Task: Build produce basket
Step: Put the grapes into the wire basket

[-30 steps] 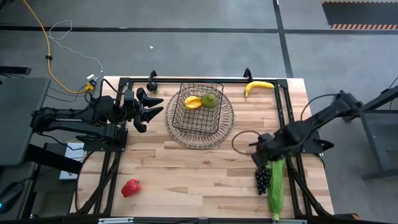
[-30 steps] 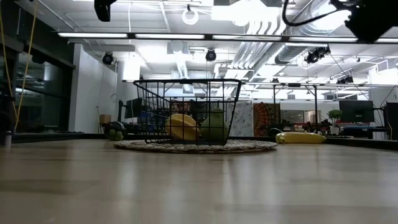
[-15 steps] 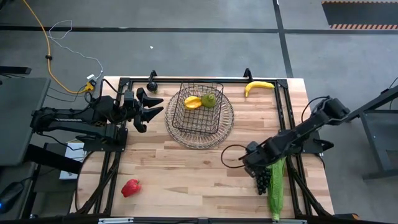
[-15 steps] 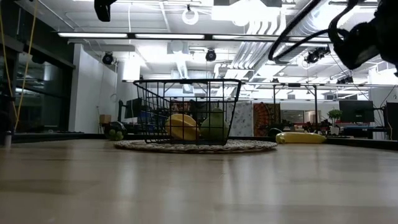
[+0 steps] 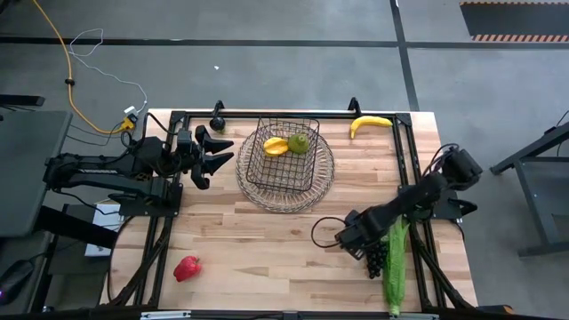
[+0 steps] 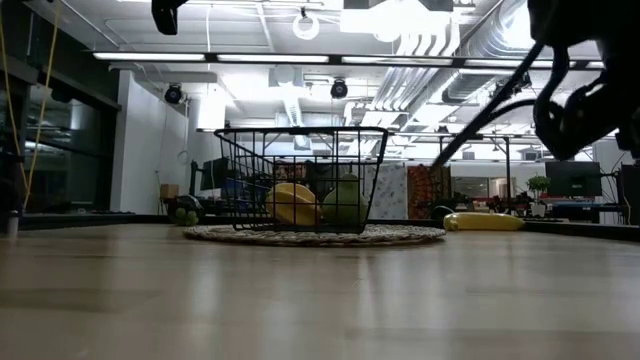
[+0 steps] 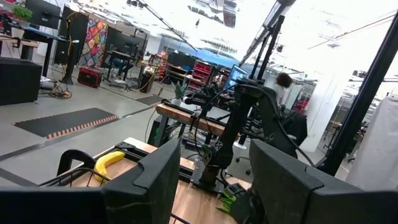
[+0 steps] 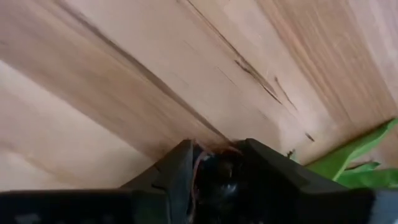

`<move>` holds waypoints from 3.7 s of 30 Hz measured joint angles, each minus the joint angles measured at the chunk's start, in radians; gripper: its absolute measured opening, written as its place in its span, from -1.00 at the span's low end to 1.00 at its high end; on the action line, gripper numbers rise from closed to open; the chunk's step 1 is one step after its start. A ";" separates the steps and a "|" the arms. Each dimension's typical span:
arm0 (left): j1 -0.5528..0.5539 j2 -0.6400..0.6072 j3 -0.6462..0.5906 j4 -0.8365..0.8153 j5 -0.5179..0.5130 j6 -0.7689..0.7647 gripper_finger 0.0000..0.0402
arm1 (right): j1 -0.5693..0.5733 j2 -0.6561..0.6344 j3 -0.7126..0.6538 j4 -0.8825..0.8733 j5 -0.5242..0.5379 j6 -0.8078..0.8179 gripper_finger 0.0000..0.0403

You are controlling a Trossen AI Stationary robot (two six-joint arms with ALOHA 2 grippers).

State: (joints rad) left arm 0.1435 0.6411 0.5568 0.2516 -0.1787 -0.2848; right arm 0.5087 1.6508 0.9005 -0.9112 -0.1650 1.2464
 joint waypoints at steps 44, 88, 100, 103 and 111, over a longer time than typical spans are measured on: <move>0.000 0.000 0.000 0.000 -0.016 -0.026 -0.10 | -0.153 -0.267 0.426 -0.075 0.506 -0.656 -1.00; 0.000 0.000 0.000 0.153 -0.005 -0.019 -0.10 | -0.527 -0.365 0.427 0.560 0.306 -1.082 -1.00; 0.000 0.000 0.000 0.157 -0.004 -0.019 -0.10 | -0.674 -0.142 0.427 0.675 0.216 -1.124 -1.00; 0.000 0.000 0.000 0.157 -0.004 -0.019 -0.10 | -0.689 -0.099 0.427 0.640 0.214 -1.124 -1.00; 0.000 0.000 0.000 0.157 -0.004 -0.019 -0.10 | -0.716 0.010 0.427 0.551 0.212 -1.124 -1.00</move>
State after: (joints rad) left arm 0.1436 0.6411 0.5568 0.4081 -0.1831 -0.3034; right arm -0.2068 1.6608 1.3273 -0.3600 0.0471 0.1223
